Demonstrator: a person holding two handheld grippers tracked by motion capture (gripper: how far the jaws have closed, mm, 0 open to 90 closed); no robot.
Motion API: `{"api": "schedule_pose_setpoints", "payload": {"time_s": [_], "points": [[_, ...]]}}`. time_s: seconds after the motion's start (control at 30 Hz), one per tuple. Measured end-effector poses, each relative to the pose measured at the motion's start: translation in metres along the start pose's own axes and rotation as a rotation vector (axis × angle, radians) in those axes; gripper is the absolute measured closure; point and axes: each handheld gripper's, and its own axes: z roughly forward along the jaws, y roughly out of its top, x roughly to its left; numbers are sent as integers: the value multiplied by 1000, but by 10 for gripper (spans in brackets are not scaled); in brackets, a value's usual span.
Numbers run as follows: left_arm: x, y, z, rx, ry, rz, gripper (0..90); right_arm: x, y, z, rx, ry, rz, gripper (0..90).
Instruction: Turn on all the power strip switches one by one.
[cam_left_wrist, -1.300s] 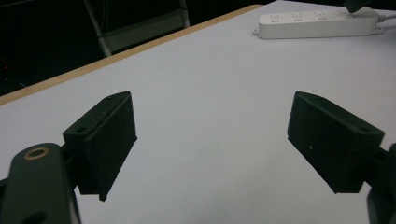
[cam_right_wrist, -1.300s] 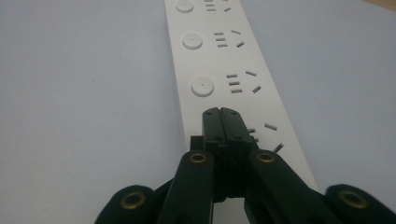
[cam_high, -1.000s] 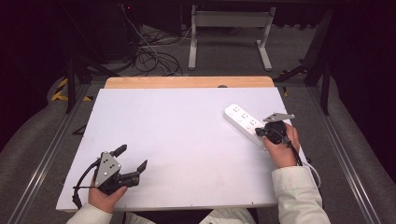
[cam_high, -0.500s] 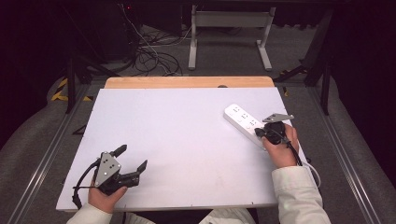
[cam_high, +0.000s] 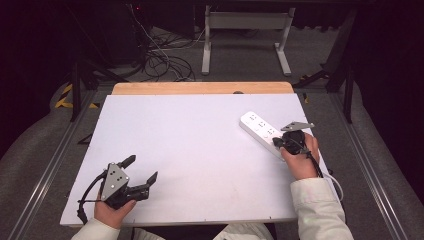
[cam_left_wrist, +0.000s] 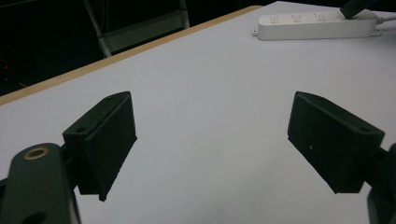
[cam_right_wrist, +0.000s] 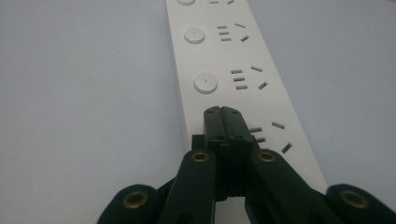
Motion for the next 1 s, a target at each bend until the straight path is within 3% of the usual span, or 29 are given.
{"api": "schedule_pose_setpoints", "payload": {"time_s": [0.2, 0.3, 0.93, 1.0], "points": [[0, 0, -1, -1, 0, 5, 157, 3, 1, 0, 6, -16, -12, 900], [0, 0, -1, -2, 0, 2, 158, 3, 1, 1, 4, 0, -7, 900], [0, 0, -2, -2, 3, 7, 157, -3, -3, 3, -15, 27, 69, 900], [1, 0, -2, -3, 5, 8, 157, -3, -2, 3, -15, 24, 61, 900]]}}
